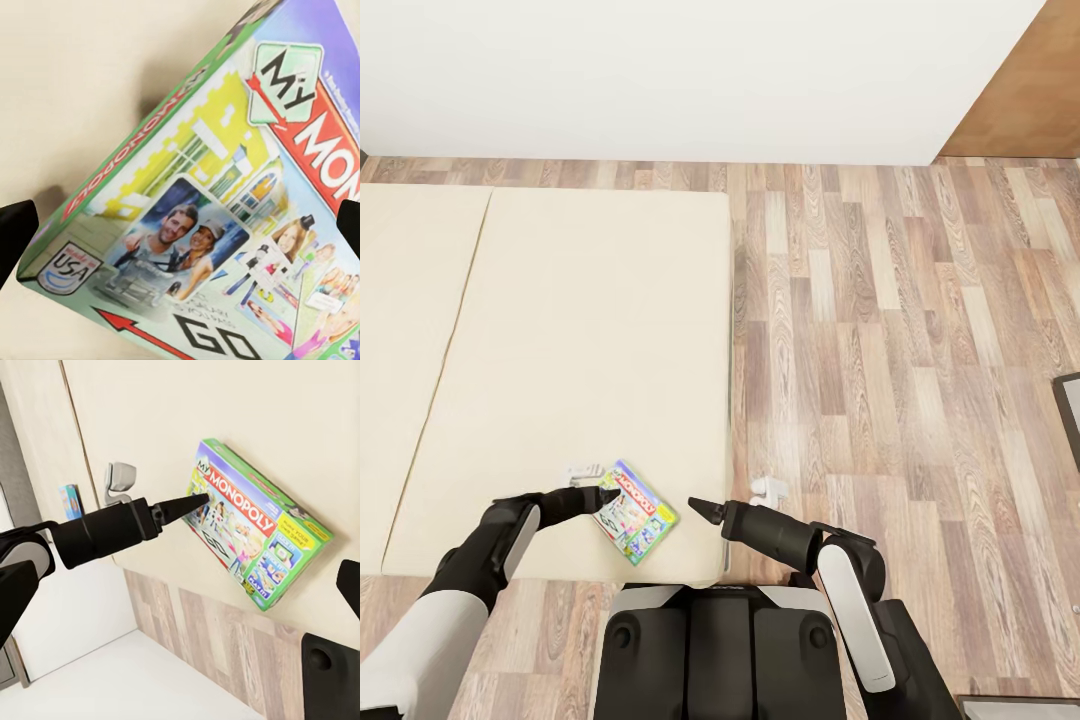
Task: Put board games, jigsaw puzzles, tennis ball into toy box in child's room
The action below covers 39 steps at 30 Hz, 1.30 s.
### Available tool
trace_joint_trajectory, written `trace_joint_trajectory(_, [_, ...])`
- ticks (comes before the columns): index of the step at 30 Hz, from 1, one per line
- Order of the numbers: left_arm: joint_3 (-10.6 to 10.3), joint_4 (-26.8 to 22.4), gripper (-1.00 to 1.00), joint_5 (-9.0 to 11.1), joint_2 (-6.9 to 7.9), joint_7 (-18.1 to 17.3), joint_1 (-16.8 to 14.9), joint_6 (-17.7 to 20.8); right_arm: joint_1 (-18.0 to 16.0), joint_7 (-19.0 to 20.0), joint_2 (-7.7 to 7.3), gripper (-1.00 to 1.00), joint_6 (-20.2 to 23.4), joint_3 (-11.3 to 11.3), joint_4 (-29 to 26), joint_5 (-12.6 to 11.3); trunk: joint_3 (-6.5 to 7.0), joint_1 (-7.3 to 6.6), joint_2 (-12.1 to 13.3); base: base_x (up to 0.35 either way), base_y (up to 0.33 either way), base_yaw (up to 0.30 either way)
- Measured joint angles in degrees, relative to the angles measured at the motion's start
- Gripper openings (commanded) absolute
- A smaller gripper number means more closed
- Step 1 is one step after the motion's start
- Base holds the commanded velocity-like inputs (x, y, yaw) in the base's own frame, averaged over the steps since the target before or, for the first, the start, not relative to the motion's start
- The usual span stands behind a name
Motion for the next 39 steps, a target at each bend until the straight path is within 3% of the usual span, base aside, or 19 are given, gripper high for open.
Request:
trace_joint_trajectory(21, [0.0, -0.1, 1.0, 0.0, -0.13, -1.3, 0.0, -0.2, 0.0, 0.0, 0.0, 1.0, 0.0, -0.1, 0.0, 0.0, 0.0, 0.0, 0.0, 0.0, 0.0, 0.0])
trace_joint_trajectory(28, [0.0, -0.1, 1.0, 0.1, -0.13, -4.7, 0.0, -0.1, 0.0, 0.0, 0.0, 1.0, 0.0, -0.1, 0.0, 0.0, 0.0, 0.0, 0.0, 0.0, 0.0, 0.0])
trace_joint_trajectory(39, [0.0, -0.1, 1.0, 0.1, -0.13, -6.4, 0.0, 0.0, 0.0, 0.0, 0.0, 1.0, 0.0, 0.0, 0.0, 0.0, 0.0, 0.0, 0.0, 0.0, 0.0, 0.0])
